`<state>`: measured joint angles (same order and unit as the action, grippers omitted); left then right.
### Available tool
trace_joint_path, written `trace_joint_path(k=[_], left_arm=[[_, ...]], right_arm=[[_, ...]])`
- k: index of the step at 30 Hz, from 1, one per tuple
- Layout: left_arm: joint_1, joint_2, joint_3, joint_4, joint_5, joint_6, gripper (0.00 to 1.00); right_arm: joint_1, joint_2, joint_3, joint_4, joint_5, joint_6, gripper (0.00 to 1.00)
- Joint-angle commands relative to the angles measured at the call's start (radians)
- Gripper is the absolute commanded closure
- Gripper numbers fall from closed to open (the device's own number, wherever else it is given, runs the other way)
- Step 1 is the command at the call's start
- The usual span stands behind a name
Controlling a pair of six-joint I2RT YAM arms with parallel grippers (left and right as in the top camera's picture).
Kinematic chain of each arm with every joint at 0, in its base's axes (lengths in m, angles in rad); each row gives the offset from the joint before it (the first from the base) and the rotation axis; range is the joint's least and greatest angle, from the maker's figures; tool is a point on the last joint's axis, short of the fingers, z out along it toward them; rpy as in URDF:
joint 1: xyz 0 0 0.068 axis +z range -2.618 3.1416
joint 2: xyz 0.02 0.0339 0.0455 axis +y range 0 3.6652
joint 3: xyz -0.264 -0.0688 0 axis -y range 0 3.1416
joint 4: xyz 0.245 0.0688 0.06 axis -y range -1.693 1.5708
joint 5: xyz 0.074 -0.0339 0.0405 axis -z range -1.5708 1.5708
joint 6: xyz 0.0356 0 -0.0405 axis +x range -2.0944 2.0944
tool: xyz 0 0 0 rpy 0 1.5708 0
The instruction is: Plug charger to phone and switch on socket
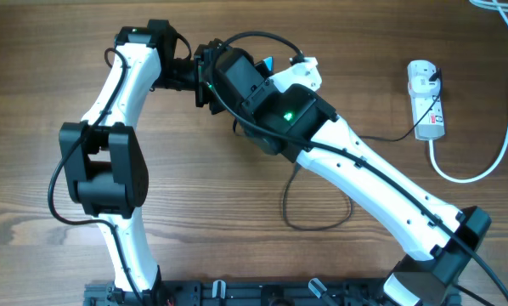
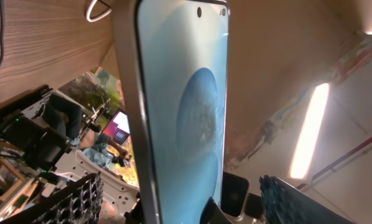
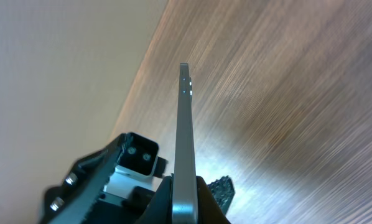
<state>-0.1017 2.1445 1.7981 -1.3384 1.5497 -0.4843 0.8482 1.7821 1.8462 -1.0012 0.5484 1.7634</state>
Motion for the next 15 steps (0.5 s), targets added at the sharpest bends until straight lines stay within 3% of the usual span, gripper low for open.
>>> trace_joint_path(k=[1, 5, 15], left_arm=[[0.005, -0.036, 0.001, 0.002, 0.006, 0.004, 0.16], [0.005, -0.036, 0.001, 0.002, 0.006, -0.006, 0.16], [0.005, -0.036, 0.001, -0.018, 0.027, -0.049, 0.21]], right_arm=[[0.003, -0.004, 0.011, -0.008, 0.004, 0.159, 0.96], [0.003, -0.055, 0.011, -0.053, 0.002, 0.256, 0.96], [0.003, -0.072, 0.011, -0.036, -0.004, 0.303, 0.96]])
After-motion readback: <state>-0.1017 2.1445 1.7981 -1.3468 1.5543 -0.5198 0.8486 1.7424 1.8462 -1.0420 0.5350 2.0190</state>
